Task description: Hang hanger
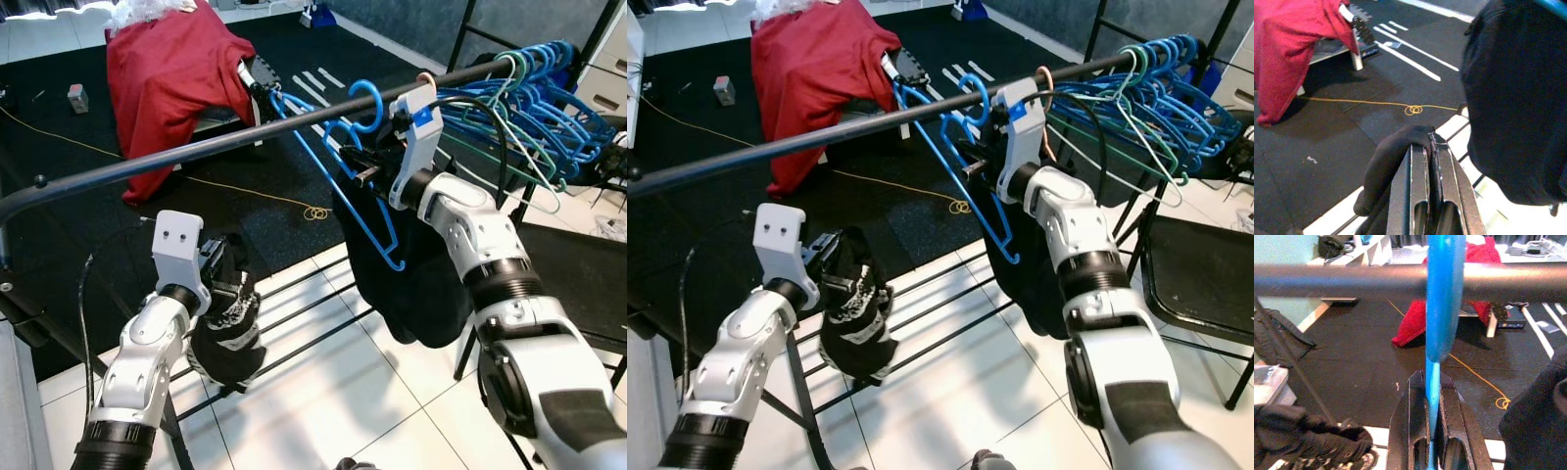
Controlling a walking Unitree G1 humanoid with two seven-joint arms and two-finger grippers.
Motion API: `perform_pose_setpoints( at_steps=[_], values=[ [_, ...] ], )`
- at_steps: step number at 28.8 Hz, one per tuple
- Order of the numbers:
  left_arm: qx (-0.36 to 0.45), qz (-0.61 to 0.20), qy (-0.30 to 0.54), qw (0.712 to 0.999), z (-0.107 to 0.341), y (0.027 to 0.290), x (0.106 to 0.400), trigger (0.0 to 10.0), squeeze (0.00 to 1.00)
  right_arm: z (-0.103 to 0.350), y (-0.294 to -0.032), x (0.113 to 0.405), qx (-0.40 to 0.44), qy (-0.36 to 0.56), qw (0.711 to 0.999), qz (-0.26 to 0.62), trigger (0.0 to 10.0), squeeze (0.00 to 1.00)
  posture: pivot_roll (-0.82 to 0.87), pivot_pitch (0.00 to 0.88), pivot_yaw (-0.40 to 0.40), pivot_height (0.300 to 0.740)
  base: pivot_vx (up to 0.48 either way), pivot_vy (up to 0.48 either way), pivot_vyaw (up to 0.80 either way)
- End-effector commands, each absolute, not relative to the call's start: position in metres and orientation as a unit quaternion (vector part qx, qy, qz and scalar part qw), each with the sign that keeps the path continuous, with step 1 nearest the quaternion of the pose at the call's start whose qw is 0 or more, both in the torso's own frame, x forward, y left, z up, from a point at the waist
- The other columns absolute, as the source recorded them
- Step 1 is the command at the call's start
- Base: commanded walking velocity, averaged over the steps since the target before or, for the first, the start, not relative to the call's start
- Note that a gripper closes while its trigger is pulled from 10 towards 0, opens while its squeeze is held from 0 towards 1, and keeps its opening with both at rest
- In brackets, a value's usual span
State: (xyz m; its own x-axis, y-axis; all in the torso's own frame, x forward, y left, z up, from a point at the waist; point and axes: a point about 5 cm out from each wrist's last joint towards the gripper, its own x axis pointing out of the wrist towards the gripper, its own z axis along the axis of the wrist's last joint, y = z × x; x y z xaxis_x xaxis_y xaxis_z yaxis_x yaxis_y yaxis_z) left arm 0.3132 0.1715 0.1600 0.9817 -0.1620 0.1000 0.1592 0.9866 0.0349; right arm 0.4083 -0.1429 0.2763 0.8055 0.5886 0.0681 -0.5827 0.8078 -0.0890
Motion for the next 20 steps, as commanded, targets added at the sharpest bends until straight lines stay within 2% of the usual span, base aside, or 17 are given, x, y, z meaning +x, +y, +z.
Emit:
perform_pose_setpoints(
  at_steps=[1, 7, 20],
  values=[
    [0.023, -0.079, -0.062, 0.995, 0.166, 0.176, 0.311, 10.0, 0.0, 0.284, -0.145, 0.411, -0.037, -0.048, 0.947, 0.314, 10.0, 0.0, -0.05, 0.178, -0.016, 0.74, 0.0, 0.0, 0.0],
    [0.027, -0.084, -0.058, 0.994, 0.167, 0.178, 0.311, 10.0, 0.0, 0.29, -0.146, 0.415, -0.041, -0.002, 0.94, 0.339, 10.0, 0.0, -0.05, 0.192, -0.021, 0.74, 0.0, 0.0, 0.0],
    [0.028, -0.083, -0.053, 0.995, 0.165, 0.179, 0.308, 10.0, 0.0, 0.28, -0.129, 0.412, -0.091, 0.054, 0.904, 0.414, 10.0, 0.0, -0.05, 0.196, -0.033, 0.74, 0.0, 0.0, 0.0]
  ],
)
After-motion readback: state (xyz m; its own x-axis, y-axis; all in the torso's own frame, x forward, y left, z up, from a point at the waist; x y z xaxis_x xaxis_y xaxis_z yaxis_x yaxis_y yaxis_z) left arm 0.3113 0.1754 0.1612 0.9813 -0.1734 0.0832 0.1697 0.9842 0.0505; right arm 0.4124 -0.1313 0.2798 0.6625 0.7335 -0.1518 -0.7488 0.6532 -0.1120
